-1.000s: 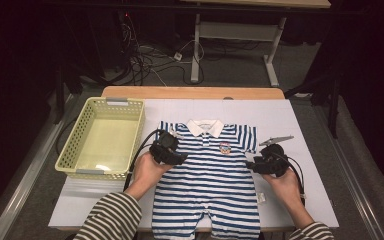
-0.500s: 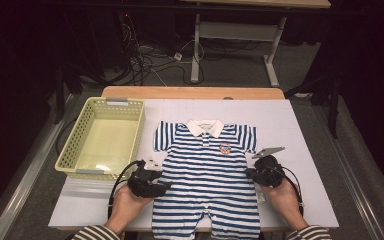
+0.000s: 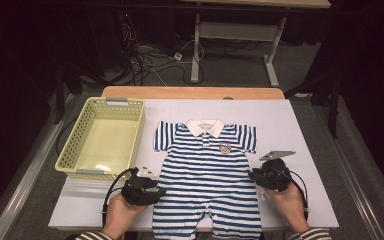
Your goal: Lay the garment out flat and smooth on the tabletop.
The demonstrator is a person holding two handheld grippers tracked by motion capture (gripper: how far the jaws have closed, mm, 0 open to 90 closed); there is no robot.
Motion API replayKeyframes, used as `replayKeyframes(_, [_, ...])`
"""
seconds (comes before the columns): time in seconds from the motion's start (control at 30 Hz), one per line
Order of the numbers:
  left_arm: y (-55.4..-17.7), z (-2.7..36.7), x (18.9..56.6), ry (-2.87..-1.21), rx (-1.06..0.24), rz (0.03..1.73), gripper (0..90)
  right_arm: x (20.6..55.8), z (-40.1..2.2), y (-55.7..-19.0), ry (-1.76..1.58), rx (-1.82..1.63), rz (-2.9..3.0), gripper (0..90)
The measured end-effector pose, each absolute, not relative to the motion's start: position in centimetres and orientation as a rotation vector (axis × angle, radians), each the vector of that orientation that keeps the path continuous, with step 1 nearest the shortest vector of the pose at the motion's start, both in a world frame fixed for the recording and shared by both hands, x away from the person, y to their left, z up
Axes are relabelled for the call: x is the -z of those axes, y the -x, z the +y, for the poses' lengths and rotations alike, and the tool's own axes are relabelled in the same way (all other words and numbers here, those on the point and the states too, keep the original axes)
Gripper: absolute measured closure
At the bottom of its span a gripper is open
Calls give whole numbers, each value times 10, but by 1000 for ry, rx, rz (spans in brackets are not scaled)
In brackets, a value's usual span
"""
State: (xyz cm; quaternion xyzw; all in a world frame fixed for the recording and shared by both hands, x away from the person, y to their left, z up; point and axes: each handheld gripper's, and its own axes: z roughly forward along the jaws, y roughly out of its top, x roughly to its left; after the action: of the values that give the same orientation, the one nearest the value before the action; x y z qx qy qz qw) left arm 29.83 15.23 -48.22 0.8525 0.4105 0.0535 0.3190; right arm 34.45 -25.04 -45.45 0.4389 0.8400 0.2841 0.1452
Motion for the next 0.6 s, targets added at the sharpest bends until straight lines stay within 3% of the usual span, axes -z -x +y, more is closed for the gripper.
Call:
replayKeyframes(0.3, [-297,150,483,-2247,-147,1073,532,465,-258,-308,-1312,-825,2449,554])
replayKeyframes(0.33, [-297,150,483,-2249,-148,1073,532,465,-256,-306,-1299,-813,2453,563])
replayKeyframes(0.5, [-298,150,483,-2247,-146,1074,532,464,-245,-304,-1214,-757,2498,858])
replayKeyframes(0.6, [-297,150,483,-2252,-155,1075,532,463,-245,-303,-1193,-734,2509,876])
